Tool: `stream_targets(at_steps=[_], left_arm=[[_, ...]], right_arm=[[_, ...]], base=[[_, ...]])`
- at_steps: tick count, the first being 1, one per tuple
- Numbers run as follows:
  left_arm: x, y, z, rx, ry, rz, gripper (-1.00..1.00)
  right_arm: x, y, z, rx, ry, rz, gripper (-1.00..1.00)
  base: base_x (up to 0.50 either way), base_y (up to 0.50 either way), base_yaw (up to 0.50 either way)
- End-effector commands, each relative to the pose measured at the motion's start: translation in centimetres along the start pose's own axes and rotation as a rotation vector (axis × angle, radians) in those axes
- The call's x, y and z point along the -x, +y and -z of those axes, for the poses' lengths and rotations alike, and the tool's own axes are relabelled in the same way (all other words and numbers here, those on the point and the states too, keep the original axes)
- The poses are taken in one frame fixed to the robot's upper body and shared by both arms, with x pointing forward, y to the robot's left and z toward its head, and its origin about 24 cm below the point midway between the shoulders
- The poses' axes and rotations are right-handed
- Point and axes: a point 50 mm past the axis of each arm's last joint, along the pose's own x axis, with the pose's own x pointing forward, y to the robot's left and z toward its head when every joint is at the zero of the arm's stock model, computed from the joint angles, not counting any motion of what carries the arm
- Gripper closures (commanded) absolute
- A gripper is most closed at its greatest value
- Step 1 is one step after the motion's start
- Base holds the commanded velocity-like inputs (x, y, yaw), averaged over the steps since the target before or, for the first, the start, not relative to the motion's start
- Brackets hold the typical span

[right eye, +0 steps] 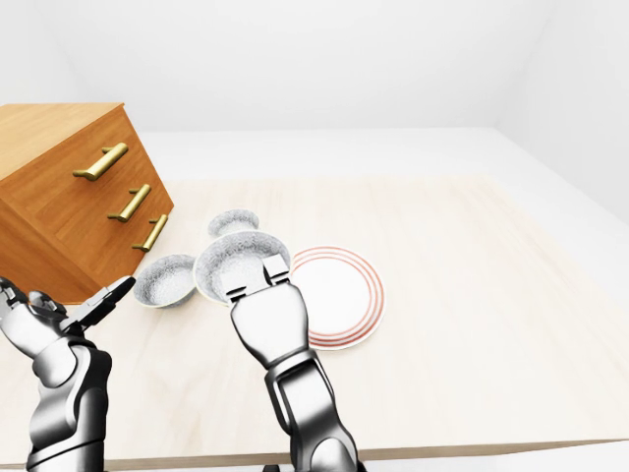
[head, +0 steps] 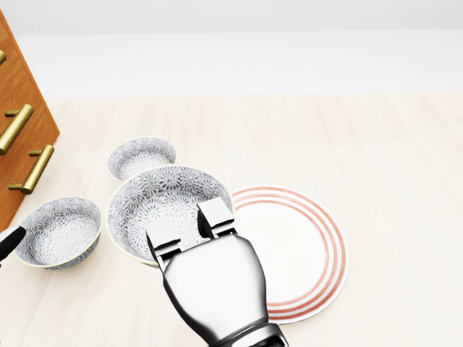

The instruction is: Put the bowl at the front on the plate.

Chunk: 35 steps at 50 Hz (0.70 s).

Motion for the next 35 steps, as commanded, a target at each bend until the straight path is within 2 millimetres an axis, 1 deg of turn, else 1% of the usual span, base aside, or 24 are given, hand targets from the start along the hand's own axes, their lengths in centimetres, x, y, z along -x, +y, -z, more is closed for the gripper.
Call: stream_targets(at_steps=[1,5,7,14,26,35], left_arm=[[-0.3,-0.1,0.0,0.004,0.0,-0.002,-1.0],[-0.2,-0.1,-0.1,0.001,0.001,0.001,-1.0],[-0.2,-0.1,-0.1,-0.001,0.0,0.001,-1.0],[-0.1,0.1,-0.5,0.006,-0.007,0.0,-1.0],[-0.3,-0.2,0.1,0.001,0.006,0.002,-1.0],[-0.4,-0.3,0.5,0.0,0.007,0.003,-1.0]], right_arm=[[0.5,-0.3,1.3,0.029,0.051,0.045,1.0],[0.4,0.0,1.6,0.042,0.069,0.039,1.0],[0.3,-0.4,1.6,0.048,0.073,0.049,1.0],[-0.2,-0.6,2.2,0.058,0.097,0.056,1.0],[-0.3,-0.2,5.2,0.057,0.195,0.041,1.0],[0.2,0.9,6.4,0.028,0.222,0.044,1.0]], base=[[0.0,0.0,0.0],[0.0,0.0,0.0],[0.0,0.0,0.0],[0.0,0.0,0.0],[0.0,0.0,0.0],[0.0,0.0,0.0]])
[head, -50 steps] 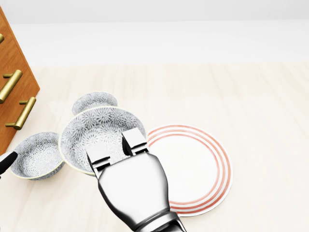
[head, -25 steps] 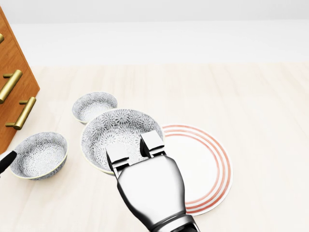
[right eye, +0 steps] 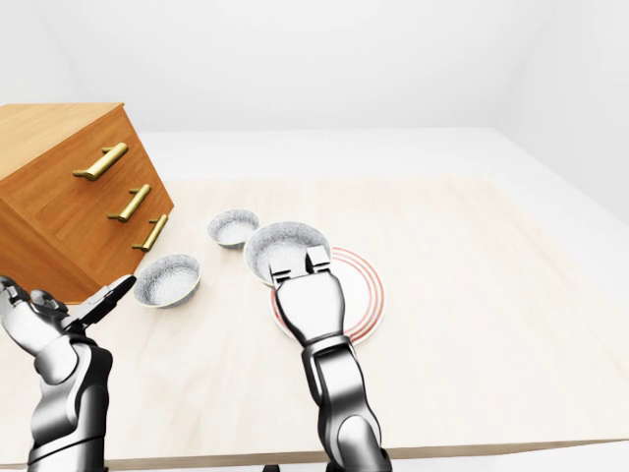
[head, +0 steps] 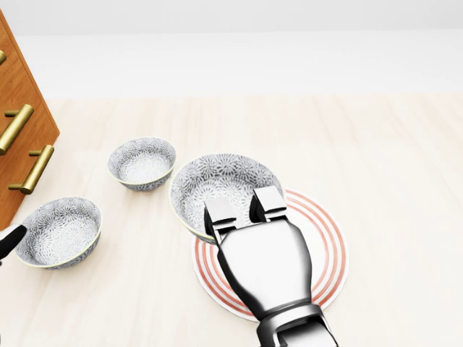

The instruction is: Put the bowl at the front on the plate.

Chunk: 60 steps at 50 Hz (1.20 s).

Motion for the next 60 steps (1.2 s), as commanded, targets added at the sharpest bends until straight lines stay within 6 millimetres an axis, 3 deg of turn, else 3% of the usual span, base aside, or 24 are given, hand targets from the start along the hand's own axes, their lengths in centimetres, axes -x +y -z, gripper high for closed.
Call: stream_targets(at_steps=[1,12,31,41,60], left_arm=[[-0.2,-0.2,0.4,0.0,0.003,0.002,-1.0],[-0.1,-0.1,0.3,0.001,0.003,0.004,-1.0],[0.0,0.0,0.1,-0.005,-0.001,0.0,-1.0],[0.0,0.0,0.1,-0.007,-0.002,0.002,-1.0],[-0.1,-0.2,0.2,-0.001,0.001,0.006,-1.0]], right_arm=[[0.2,0.5,1.8,0.019,0.061,0.027,1.0],[0.1,1.3,2.8,-0.001,0.083,0.025,1.0],[0.6,4.7,4.6,-0.048,0.134,-0.014,1.0],[0.4,4.8,5.3,0.008,0.149,-0.05,1.0],[-0.4,6.6,6.2,0.05,0.174,-0.103,1.0]], base=[[0.0,0.0,0.0],[0.0,0.0,0.0],[0.0,0.0,0.0],[0.0,0.0,0.0],[0.0,0.0,0.0]])
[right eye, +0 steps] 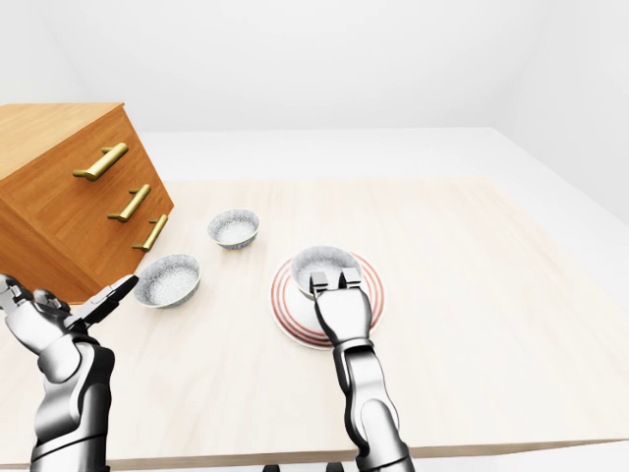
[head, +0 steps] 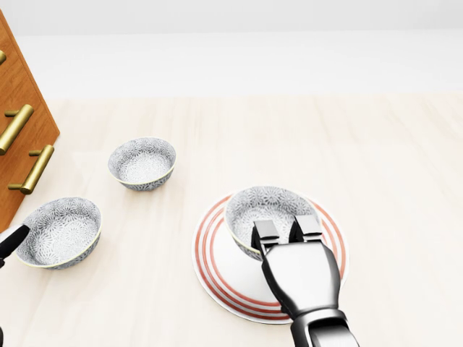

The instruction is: Put the bowl at the front on the plate.

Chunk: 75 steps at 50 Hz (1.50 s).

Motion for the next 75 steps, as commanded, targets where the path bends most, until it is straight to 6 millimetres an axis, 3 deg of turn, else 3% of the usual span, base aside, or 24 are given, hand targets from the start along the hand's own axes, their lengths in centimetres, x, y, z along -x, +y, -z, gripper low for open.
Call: stream_targets(at_steps=[1,23,24,25,52,63,75], left_arm=[[0.1,0.1,-0.2,0.002,0.001,0.002,-1.0],[0.2,0.2,-0.4,0.004,-0.004,-0.003,-1.0],[0.1,0.2,-0.4,0.004,-0.005,-0.003,-1.0],[0.1,0.2,-0.3,0.003,-0.004,-0.003,-1.0],[0.2,0.2,-0.5,0.001,0.001,-0.004,-1.0],[0.2,0.3,-0.7,0.006,-0.002,-0.004,-1.0],[0.2,0.3,-0.6,0.006,0.001,-0.005,-1.0]], right_arm=[[-0.4,0.4,0.6,0.064,0.021,0.012,1.0],[-0.6,0.6,0.4,0.044,0.013,0.018,1.0],[-0.5,0.5,0.4,0.047,0.013,0.02,0.13],[-0.5,0.1,0.4,0.059,0.013,0.022,-1.0],[-0.7,-5.7,0.2,0.174,0.064,0.11,-1.0],[0.4,-11.2,-1.2,0.231,0.117,0.221,-1.0],[0.9,-14.6,-2.2,0.235,0.163,0.293,-1.0]], base=[[0.0,0.0,0.0],[0.0,0.0,0.0],[0.0,0.0,0.0],[0.0,0.0,0.0],[0.0,0.0,0.0],[0.0,0.0,0.0],[0.0,0.0,0.0]])
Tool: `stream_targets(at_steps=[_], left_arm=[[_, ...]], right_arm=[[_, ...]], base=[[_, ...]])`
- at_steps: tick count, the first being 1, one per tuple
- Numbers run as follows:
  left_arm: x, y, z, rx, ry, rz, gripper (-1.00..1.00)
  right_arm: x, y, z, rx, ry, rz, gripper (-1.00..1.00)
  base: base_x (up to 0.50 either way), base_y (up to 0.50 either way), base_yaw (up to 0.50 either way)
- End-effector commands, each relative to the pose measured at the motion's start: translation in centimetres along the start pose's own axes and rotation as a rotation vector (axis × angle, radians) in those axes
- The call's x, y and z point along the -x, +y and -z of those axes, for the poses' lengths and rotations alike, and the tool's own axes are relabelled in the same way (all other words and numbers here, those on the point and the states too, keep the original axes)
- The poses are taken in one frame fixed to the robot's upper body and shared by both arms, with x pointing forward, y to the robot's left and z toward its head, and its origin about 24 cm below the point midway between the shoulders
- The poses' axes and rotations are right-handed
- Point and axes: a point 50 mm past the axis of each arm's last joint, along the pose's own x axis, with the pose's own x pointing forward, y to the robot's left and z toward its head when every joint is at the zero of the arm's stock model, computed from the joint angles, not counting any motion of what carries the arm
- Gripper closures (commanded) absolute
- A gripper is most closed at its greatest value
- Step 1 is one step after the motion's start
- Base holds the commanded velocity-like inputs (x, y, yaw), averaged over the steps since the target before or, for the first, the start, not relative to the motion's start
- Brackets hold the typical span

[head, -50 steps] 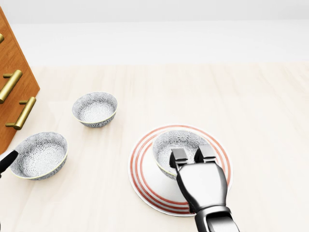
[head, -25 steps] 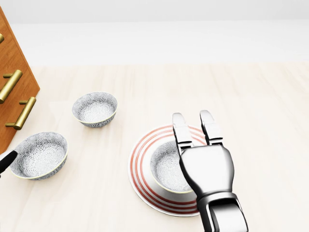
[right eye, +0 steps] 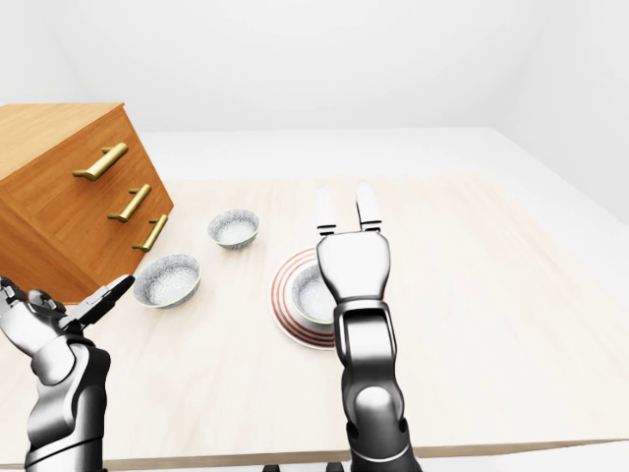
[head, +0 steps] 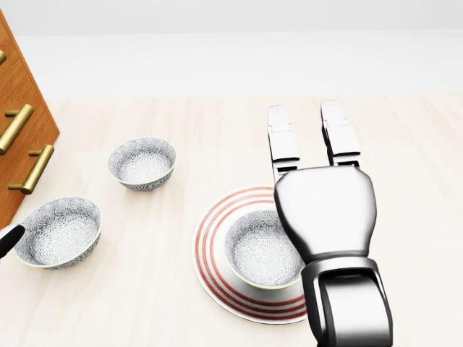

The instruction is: Put the bowl at the front on the plate.

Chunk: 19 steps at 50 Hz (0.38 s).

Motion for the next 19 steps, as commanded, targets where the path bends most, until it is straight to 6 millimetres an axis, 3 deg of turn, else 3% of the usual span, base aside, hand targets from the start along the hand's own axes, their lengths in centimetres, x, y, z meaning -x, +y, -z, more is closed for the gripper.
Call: stream_targets(at_steps=[1,12,19], left_arm=[[0.0,0.0,0.0,0.001,0.0,-0.001,-1.0],[-0.1,0.2,0.2,0.001,-0.003,-0.006,-1.0],[-0.1,0.0,0.4,-0.006,-0.004,-0.001,-1.0]], right_arm=[[0.1,-3.8,0.2,0.01,0.063,0.069,-1.0],[0.4,-6.3,0.0,0.091,0.03,0.133,-1.0],[0.3,-6.7,-0.1,0.098,0.027,0.154,-1.0]], base=[[0.0,0.0,0.0],[0.0,0.0,0.0],[0.0,0.0,0.0]])
